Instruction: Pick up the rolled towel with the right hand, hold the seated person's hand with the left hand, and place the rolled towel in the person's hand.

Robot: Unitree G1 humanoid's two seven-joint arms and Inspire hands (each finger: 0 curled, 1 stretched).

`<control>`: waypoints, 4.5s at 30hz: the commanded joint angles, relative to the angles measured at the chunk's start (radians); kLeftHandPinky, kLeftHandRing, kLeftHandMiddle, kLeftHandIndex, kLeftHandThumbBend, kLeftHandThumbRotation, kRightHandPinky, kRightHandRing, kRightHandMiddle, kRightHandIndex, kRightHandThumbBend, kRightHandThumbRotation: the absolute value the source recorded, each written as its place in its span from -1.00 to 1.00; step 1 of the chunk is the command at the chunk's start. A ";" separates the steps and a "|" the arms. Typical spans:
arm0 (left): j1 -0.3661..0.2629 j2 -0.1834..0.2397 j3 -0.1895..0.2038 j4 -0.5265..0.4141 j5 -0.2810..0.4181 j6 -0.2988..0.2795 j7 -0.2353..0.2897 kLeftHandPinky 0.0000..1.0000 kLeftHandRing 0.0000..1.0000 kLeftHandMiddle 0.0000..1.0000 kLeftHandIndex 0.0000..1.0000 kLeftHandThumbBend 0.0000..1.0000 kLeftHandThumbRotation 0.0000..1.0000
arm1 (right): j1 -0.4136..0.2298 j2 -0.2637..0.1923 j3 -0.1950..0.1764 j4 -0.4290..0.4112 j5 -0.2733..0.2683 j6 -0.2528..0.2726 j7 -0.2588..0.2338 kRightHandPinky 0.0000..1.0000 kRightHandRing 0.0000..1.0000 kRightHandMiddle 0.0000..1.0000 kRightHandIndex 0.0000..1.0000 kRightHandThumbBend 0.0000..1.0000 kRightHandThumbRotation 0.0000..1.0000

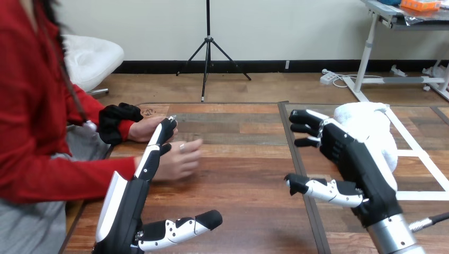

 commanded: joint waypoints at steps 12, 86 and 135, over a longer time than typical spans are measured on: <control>-0.071 -0.015 0.007 0.007 -0.025 -0.022 -0.017 0.72 0.85 0.89 0.92 1.00 0.01 | -0.083 0.055 -0.010 0.044 0.026 -0.098 -0.010 0.47 0.65 0.69 0.64 1.00 -0.17; -0.065 -0.029 0.015 -0.007 -0.034 0.045 -0.047 0.76 0.87 0.88 0.89 1.00 0.12 | -0.073 0.158 0.032 0.027 0.022 -0.219 -0.026 0.46 0.60 0.67 0.69 1.00 -0.28; -0.082 -0.037 0.012 -0.003 -0.066 0.055 -0.084 0.73 0.87 0.90 0.90 1.00 0.07 | -0.093 0.131 -0.009 -0.047 -0.091 -0.071 -0.153 0.39 0.58 0.66 0.64 0.95 -0.35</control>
